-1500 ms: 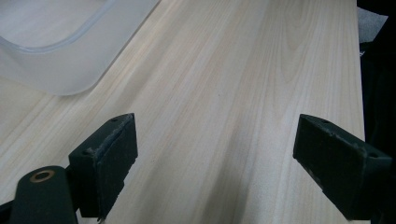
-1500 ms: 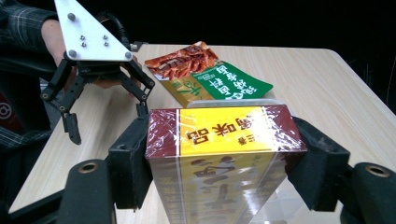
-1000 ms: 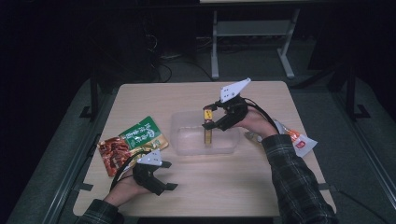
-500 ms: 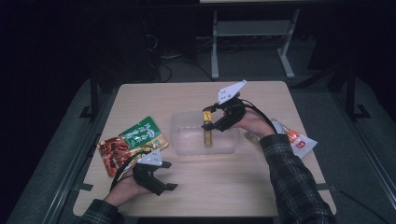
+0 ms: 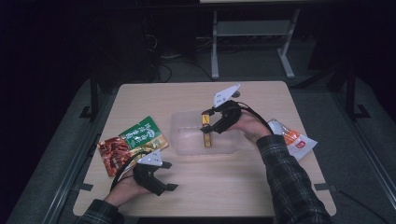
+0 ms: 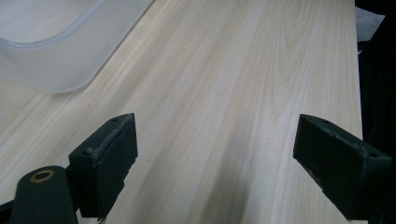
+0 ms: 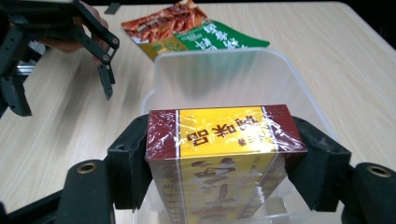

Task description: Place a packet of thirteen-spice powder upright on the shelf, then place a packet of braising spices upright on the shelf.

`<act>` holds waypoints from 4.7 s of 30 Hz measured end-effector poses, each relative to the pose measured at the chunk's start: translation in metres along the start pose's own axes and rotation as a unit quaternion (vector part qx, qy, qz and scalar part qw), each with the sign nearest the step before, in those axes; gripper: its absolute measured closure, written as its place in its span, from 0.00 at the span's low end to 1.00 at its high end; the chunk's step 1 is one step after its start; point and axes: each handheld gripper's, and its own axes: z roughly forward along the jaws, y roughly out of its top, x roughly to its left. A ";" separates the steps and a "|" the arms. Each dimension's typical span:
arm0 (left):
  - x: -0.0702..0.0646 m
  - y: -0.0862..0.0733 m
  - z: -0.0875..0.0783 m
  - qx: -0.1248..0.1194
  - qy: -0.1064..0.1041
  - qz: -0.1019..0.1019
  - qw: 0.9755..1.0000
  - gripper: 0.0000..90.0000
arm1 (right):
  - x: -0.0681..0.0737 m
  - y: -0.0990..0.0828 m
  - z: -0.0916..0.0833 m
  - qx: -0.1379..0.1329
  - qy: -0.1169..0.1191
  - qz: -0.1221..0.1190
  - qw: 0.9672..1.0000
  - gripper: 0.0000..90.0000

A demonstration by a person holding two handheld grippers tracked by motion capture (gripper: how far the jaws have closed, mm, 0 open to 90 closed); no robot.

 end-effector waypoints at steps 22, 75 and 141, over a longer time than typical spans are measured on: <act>-0.001 0.000 0.001 0.005 -0.004 0.000 1.000 0.15 | -0.004 -0.009 0.010 0.026 0.003 0.007 1.000 0.32; -0.001 0.000 0.002 0.011 0.006 -0.003 1.000 0.15 | 0.108 -0.061 -0.057 -0.020 -0.147 0.123 0.981 0.17; 0.121 -0.018 -0.096 0.060 0.213 -0.068 0.973 0.15 | 0.162 -0.131 -0.047 0.030 -0.171 0.168 0.970 0.16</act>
